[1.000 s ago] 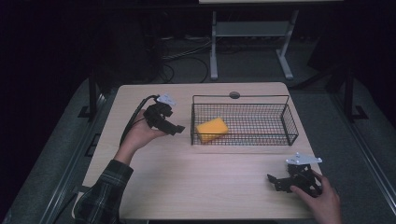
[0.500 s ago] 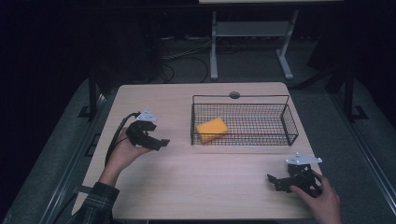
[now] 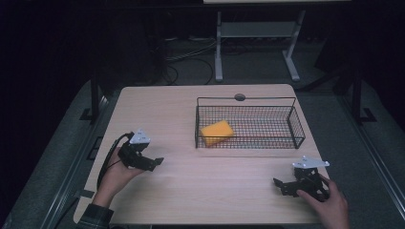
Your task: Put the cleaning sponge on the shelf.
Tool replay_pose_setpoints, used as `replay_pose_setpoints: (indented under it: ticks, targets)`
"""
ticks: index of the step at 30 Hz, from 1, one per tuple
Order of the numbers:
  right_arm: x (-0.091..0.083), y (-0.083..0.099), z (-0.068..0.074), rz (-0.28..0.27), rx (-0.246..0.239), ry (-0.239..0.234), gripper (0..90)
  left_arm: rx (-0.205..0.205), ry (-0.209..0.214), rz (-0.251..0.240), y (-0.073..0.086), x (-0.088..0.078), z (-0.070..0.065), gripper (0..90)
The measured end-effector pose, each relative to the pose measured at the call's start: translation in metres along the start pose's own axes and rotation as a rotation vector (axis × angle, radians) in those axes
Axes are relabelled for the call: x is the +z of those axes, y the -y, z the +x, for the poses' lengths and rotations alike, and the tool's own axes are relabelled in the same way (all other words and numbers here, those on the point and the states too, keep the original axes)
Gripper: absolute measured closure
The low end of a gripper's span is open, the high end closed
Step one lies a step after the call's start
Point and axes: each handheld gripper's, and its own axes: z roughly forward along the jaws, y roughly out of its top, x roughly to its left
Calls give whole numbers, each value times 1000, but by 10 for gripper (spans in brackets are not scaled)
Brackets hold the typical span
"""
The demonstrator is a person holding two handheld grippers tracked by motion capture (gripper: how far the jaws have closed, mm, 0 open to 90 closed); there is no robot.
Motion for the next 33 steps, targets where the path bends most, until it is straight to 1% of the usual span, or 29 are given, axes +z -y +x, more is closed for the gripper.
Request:
replay_pose_setpoints:
  ticks: [5, 8, 9, 12, 14, 16, 20, 24, 27, 30, 33]
  targets:
    - [0, 0, 0, 0, 0, 0, 13, -9, 0, 16, 24, -1, -7, 144]
    - [0, 0, 0, 0, 0, 0, 13, -12, -2, 17, 34, -1, -10, 144]
    - [0, 0, 0, 0, 0, 0, 13, -17, -8, 12, 37, -2, -11, 144]
    - [0, 0, 0, 0, 0, 0, 13, -28, -7, 17, 45, -1, -12, 144]
    - [0, 0, 0, 0, 0, 0, 13, -39, 0, 29, 51, 0, -13, 144]
    - [0, 0, 0, 0, 0, 0, 13, -40, -4, 36, 56, 1, -14, 144]
    - [0, 0, 0, 0, 0, 0, 13, -43, -14, 46, 63, 3, -15, 141]
    - [0, 0, 0, 0, 0, 0, 13, -46, -14, 51, 67, 4, -16, 141]
    - [0, 0, 0, 0, 0, 0, 13, -59, -6, 42, 69, 4, -15, 140]
    - [0, 0, 0, 0, 0, 0, 13, -82, 8, 24, 73, 4, -14, 140]
    - [0, 0, 0, 0, 0, 0, 13, -82, 10, -3, 77, 3, -14, 135]
